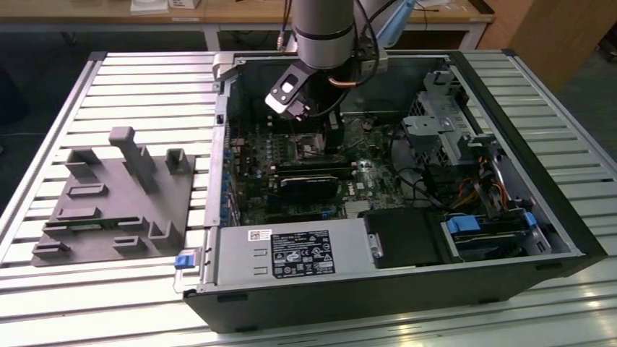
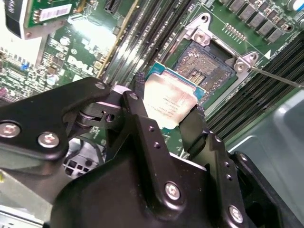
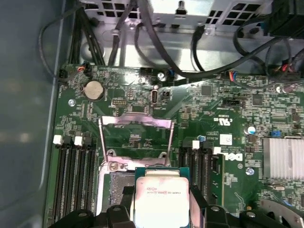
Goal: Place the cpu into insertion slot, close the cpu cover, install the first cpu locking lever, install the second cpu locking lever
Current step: 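Place the cpu into insertion slot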
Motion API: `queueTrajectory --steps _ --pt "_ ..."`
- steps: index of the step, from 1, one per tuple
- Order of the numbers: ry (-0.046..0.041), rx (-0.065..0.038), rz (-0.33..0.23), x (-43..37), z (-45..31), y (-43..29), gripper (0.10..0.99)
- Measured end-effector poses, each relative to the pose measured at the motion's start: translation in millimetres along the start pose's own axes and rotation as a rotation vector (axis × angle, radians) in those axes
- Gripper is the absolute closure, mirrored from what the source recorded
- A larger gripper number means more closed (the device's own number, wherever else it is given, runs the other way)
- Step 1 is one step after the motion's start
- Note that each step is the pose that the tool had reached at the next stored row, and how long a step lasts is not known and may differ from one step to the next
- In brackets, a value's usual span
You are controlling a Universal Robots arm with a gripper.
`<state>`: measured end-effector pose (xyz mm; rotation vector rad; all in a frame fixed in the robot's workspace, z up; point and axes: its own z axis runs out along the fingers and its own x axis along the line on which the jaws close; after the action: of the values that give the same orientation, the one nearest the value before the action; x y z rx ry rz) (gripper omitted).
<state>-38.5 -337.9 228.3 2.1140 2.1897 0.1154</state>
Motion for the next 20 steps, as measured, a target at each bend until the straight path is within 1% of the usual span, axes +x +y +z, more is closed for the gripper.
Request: queueTrajectory --steps 6,12,20 --pt "0.0016 0.0 -0.016 5.7 2.4 -3.8 0.545" --pt "0.0015 0.0 -0.019 11.1 4.6 -7.5 0.545" --pt "0.0017 0.0 -0.02 16.5 9.8 -11.4 0.545"
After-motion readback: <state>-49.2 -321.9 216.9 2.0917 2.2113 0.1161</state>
